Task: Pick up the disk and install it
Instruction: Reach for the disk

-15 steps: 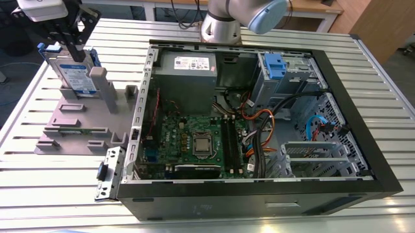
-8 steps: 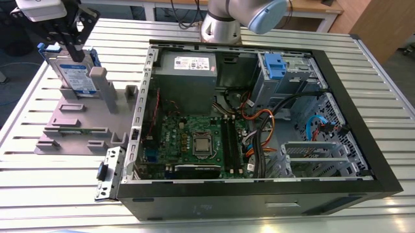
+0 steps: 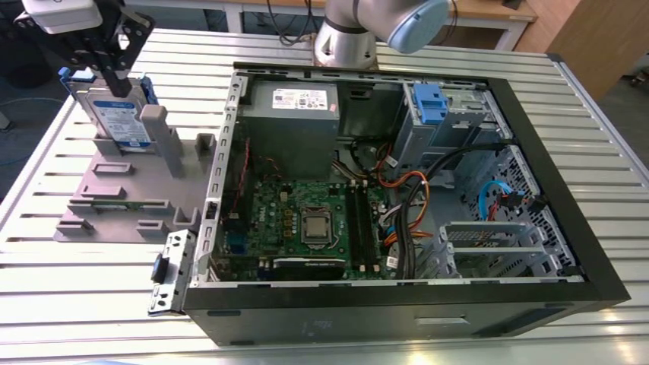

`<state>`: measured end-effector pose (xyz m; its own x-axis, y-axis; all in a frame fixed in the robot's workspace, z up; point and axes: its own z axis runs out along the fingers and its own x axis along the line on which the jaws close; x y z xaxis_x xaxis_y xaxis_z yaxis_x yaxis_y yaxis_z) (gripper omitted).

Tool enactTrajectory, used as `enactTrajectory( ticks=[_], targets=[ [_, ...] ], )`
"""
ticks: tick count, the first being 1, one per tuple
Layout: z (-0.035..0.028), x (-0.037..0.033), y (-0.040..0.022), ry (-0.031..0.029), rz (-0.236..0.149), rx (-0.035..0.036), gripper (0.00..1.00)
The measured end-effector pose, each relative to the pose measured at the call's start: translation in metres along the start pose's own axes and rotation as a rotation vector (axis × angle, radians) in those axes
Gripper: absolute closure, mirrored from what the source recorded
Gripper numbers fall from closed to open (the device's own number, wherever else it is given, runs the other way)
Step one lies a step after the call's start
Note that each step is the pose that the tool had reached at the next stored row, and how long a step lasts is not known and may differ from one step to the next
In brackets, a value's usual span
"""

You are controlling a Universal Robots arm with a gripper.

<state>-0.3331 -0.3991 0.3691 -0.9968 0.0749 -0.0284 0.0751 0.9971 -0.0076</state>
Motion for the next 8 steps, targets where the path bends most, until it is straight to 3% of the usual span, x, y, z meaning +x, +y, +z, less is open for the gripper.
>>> enactTrajectory(
  ticks=[8],
  targets=[
    [0.0003, 0.0036, -0.0002, 0.0000, 0.000, 0.0000, 0.89]
  ],
)
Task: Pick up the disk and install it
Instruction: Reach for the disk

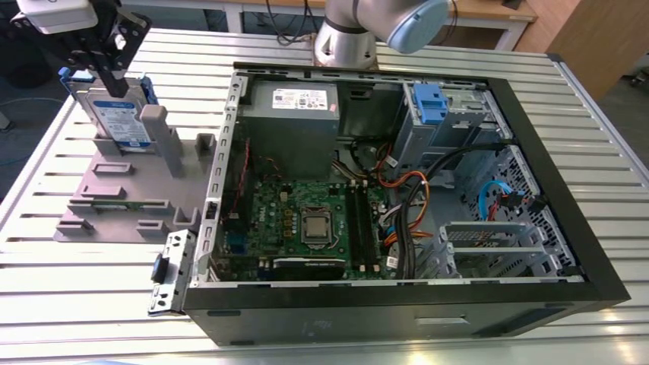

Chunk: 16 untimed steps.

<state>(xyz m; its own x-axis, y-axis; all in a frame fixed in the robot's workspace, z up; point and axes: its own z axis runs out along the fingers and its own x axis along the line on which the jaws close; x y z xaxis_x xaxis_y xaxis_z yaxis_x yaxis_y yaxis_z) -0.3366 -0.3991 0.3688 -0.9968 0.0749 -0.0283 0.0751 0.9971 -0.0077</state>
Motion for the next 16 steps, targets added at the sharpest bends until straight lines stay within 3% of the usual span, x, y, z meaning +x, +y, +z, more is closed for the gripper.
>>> enactTrajectory(
  ticks=[16],
  targets=[
    [0.0011, 0.0071, -0.0005, -0.0001, 0.000, -0.0001, 0.89]
  ],
)
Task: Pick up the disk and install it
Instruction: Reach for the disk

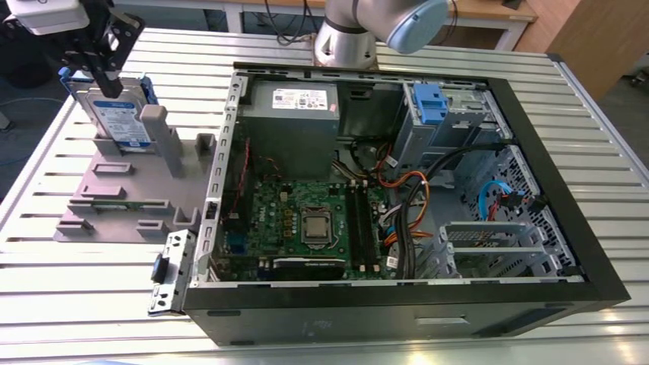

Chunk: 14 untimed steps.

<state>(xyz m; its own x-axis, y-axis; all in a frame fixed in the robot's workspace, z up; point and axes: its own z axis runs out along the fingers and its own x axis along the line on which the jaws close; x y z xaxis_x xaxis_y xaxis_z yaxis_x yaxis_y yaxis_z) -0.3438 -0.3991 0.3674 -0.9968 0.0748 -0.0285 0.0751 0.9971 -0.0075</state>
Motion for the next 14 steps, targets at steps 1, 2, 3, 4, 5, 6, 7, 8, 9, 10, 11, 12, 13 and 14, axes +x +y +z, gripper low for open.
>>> enactTrajectory(
  ticks=[1, 2, 3, 4, 5, 6, 7, 8, 9, 10, 11, 12, 13, 14],
  targets=[
    [0.0001, 0.0005, 0.0000, 0.0001, 0.000, 0.0000, 0.89],
    [0.0002, 0.0011, -0.0001, 0.0000, 0.000, 0.0000, 0.89],
    [0.0003, 0.0017, -0.0001, 0.0001, 0.000, 0.0001, 0.89],
    [0.0004, 0.0024, -0.0002, 0.0001, 0.000, 0.0001, 0.89],
    [0.0005, 0.0033, -0.0002, 0.0000, 0.000, 0.0000, 0.89],
    [0.0007, 0.0044, -0.0003, 0.0001, 0.000, 0.0001, 0.89],
    [0.0008, 0.0056, -0.0004, 0.0001, 0.000, 0.0000, 0.89],
    [0.0008, 0.0068, -0.0004, 0.0001, 0.000, 0.0001, 0.89],
    [0.0010, 0.0077, -0.0002, 0.0001, 0.000, 0.0001, 0.89],
    [0.0011, 0.0085, 0.0003, -0.0001, 0.000, 0.0000, 0.89],
    [0.0011, 0.0093, 0.0007, 0.0000, 0.000, 0.0000, 0.89],
    [0.0012, 0.0101, 0.0012, 0.0001, 0.000, 0.0000, 0.89],
    [0.0012, 0.0109, 0.0017, 0.0001, 0.000, 0.0001, 0.89],
    [0.0013, 0.0118, 0.0022, 0.0001, 0.000, 0.0001, 0.89]
  ],
)
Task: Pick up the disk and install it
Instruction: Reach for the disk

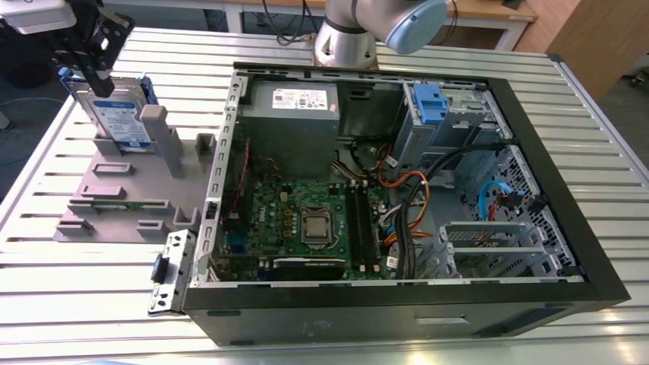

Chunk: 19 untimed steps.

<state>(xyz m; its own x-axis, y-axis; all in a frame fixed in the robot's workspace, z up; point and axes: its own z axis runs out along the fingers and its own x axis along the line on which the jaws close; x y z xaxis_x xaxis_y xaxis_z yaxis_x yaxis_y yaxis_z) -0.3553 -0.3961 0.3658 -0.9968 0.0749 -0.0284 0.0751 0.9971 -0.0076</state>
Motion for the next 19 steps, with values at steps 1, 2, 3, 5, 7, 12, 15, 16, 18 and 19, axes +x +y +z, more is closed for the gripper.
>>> enactTrajectory(
  ticks=[1, 2, 3, 5, 7, 12, 15, 16, 18, 19],
  targets=[
    [0.0001, 0.0009, 0.0005, -0.0001, 0.000, 0.0000, 0.89],
    [0.0001, 0.0018, 0.0011, -0.0001, 0.000, 0.0000, 0.89],
    [0.0001, 0.0029, 0.0016, 0.0000, 0.000, 0.0000, 0.89],
    [0.0002, 0.0049, 0.0023, 0.0001, 0.000, 0.0001, 0.89],
    [0.0003, 0.0070, 0.0027, 0.0001, 0.000, -0.0001, 0.89],
    [0.0005, 0.0124, 0.0040, 0.0000, 0.000, -0.0009, 0.89],
    [0.0006, 0.0144, 0.0057, 0.0001, 0.000, -0.0009, 0.89],
    [0.0007, 0.0151, 0.0064, -0.0001, 0.000, -0.0009, 0.89],
    [0.0007, 0.0166, 0.0079, 0.0000, 0.000, -0.0009, 0.89],
    [0.0007, 0.0174, 0.0085, 0.0001, 0.000, -0.0008, 0.89]
  ],
)
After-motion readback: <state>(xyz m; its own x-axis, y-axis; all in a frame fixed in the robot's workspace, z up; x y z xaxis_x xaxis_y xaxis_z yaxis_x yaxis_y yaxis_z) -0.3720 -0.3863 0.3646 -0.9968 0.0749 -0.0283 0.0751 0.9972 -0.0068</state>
